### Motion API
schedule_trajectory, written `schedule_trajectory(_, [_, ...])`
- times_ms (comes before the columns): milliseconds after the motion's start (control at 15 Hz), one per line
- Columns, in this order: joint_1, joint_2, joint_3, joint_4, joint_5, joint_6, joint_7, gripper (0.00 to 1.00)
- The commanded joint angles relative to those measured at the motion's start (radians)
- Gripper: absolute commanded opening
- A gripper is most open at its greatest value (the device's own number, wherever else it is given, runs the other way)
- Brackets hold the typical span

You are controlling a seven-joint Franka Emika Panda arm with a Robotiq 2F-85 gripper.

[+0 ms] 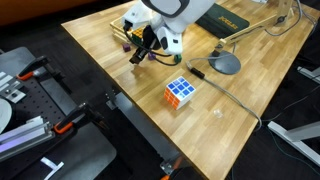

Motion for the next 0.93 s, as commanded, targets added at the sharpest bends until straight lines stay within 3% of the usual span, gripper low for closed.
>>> schedule_trajectory(0, [0.055, -0.097, 0.027, -0.016, -0.080, -0.056, -0.041, 0.07])
schedule_trajectory(400, [0.172, -0.209, 0.049, 0.042, -0.260, -0.153, 0.010, 0.07])
schedule_trajectory(867, [0.207, -0.210, 0.076, 0.148, -0.368, -0.030, -0.056, 0.07])
